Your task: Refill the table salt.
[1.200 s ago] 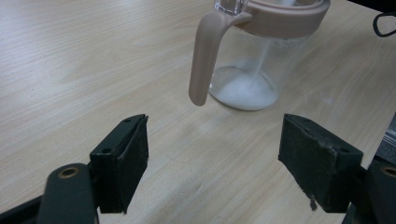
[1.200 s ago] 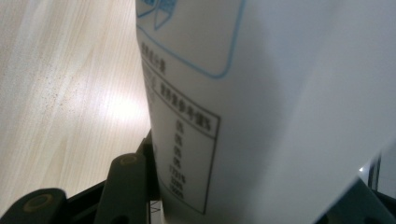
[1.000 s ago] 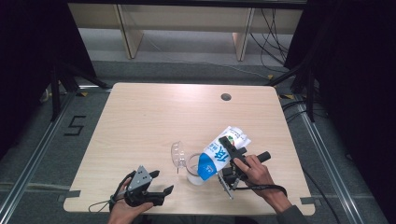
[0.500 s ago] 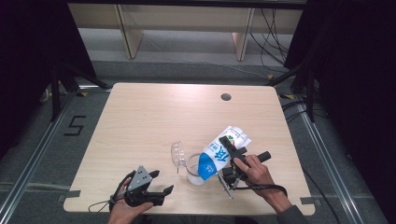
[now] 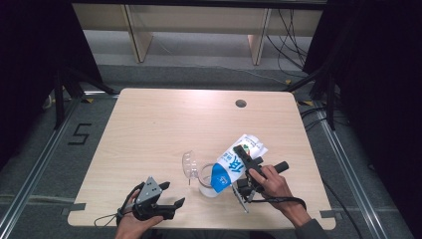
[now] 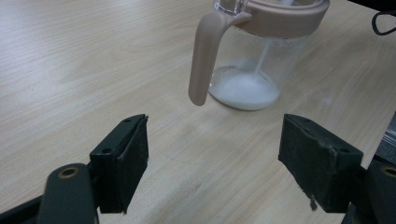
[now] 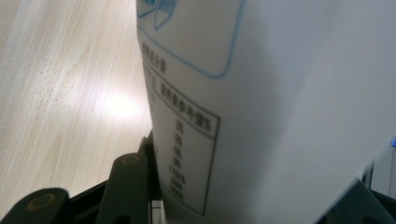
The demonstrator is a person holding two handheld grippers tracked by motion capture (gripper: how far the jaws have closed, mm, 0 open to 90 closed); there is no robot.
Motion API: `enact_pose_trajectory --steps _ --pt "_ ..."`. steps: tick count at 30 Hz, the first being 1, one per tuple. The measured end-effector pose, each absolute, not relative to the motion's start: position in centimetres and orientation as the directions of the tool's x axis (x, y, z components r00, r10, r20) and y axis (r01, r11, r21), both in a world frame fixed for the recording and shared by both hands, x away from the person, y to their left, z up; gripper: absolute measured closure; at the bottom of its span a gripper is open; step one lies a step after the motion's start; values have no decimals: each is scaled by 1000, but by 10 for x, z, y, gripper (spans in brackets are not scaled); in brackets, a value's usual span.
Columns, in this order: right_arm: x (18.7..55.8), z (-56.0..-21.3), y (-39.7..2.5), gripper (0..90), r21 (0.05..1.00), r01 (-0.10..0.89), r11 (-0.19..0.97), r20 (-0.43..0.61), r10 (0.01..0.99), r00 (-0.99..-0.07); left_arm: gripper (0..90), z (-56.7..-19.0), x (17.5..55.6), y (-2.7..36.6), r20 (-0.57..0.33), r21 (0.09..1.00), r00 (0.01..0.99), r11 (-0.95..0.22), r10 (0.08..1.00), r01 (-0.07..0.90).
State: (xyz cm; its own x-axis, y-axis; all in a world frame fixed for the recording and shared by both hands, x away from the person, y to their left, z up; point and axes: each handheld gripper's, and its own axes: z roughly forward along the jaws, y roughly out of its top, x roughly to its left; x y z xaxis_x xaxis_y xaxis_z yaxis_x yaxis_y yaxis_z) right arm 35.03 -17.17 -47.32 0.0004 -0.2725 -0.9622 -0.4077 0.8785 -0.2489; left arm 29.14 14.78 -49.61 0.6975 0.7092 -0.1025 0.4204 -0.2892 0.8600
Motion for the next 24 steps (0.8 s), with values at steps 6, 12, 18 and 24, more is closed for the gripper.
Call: enact_pose_trajectory --steps 6,12,18,24 --pt "349 -471 -170 530 -264 -415 871 -960 -279 25 239 -496 291 147 -108 862 695 -282 710 422" --pt "348 -473 -172 532 -228 -390 892 -969 -248 0 239 -496 291 147 -106 861 696 -284 710 421" --pt "349 -472 -172 536 -239 -402 884 -967 -255 14 239 -496 291 147 -109 862 695 -280 711 422" --pt "349 -473 -172 538 -241 -405 882 -967 -254 21 239 -496 291 147 -108 862 694 -282 712 422"
